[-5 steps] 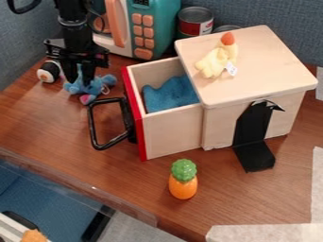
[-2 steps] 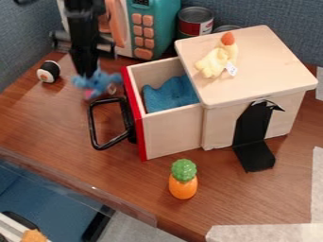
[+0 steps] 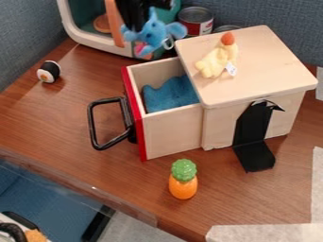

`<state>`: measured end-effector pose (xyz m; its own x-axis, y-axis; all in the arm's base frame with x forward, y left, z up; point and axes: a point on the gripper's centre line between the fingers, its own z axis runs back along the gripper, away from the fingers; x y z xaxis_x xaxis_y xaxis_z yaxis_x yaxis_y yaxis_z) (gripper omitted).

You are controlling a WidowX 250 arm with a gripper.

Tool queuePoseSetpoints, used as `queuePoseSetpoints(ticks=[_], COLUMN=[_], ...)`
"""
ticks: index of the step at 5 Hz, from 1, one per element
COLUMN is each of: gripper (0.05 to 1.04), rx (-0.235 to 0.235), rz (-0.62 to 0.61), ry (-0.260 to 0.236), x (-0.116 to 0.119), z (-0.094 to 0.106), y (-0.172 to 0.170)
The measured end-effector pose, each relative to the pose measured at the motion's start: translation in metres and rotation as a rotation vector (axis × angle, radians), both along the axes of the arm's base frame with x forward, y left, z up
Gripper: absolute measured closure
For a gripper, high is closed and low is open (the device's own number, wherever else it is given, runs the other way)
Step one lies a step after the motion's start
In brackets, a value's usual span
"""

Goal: The blue stuffed animal is entering the box

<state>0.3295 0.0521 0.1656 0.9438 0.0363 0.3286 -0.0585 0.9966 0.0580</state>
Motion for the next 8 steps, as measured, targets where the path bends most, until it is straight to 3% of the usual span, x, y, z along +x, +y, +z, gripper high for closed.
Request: queuePoseSetpoints(ticks=[1, 2, 3, 4, 5, 6, 8], gripper=[1.028, 1.028, 1.028, 1.028, 1.028, 1.028, 1.028], rx=[-0.017, -0.002, 0.015, 0.026, 0.013, -0.024, -0.141], rz=[-0.135, -0.166, -0.093, 0.042, 0.149, 0.202, 0.130], ry=[0.006, 0.091, 0.157, 0.161, 0.147, 0.145, 0.151], x=[0.002, -0.011, -0.031, -0.058, -0.066, -0.069, -0.048], z=[-0.003, -0.024, -0.041, -0.041, -0.037, -0.037, -0.051], y=[-0.055, -0.096, -0.085, -0.054, -0.027, -0.009, -0.024])
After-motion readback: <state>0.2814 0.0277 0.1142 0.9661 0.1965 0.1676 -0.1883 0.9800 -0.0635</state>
